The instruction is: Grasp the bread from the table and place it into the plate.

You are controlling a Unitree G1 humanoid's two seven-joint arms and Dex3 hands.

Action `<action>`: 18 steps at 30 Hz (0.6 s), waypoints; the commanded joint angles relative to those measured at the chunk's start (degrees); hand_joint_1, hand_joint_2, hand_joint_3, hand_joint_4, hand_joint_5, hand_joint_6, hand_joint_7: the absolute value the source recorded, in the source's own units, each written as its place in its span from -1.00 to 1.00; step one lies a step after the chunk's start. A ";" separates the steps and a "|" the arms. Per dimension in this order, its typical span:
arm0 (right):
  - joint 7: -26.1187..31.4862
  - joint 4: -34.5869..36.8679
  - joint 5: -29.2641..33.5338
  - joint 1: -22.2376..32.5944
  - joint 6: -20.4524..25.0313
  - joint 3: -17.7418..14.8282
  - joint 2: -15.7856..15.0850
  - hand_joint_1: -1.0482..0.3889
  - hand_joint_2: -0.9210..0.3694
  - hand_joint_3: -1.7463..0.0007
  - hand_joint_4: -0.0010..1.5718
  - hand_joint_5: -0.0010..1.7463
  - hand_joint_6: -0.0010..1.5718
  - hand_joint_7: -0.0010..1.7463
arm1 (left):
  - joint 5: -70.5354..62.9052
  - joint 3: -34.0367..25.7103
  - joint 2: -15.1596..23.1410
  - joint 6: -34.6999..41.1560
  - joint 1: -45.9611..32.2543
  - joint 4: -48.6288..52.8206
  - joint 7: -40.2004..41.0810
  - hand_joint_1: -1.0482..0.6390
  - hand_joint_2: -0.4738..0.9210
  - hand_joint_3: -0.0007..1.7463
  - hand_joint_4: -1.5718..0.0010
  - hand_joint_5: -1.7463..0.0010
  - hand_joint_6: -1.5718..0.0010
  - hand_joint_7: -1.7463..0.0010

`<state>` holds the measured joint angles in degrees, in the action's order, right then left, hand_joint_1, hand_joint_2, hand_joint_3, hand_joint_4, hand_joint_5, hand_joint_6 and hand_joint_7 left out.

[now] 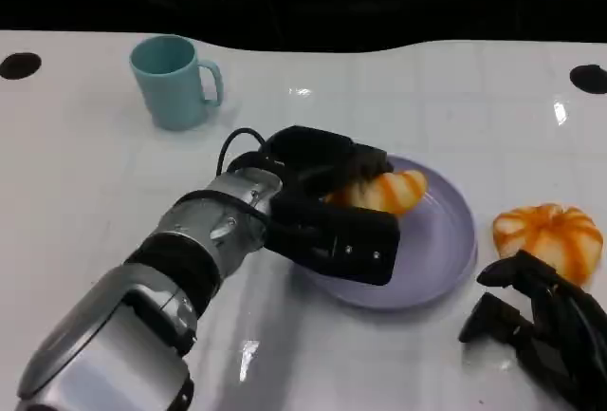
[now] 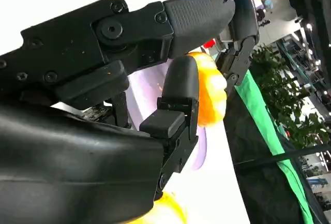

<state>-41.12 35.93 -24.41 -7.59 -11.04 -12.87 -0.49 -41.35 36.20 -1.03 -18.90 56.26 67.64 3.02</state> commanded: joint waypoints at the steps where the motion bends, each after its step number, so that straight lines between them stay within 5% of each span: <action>1: -0.28 0.40 -0.04 0.98 0.00 -0.23 -0.64 -0.28 -1.00 0.72 -0.17 0.74 -0.26 0.39 | -0.35 0.28 1.17 0.82 2.46 -0.82 -3.28 -0.81 1.00 -0.23 0.72 0.92 0.70 1.00; 10: -0.26 0.76 -0.09 0.77 -0.02 -0.33 -0.67 -0.27 -1.00 0.73 -0.18 0.75 -0.26 0.40 | -0.48 0.29 1.67 0.70 2.50 -1.24 -2.86 -0.94 1.00 -0.09 0.81 0.96 0.71 0.98; 18: -0.11 0.79 -0.13 0.72 -0.30 -0.44 -0.56 -0.26 -1.00 0.73 -0.17 0.74 -0.25 0.38 | 0.72 -0.97 2.59 -0.68 1.81 -2.78 -1.60 -0.91 1.00 -0.13 0.66 0.89 0.54 0.92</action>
<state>-41.29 36.09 -24.39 -7.57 -11.38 -12.86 -0.51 -41.08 35.98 0.42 -18.96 57.39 65.71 0.60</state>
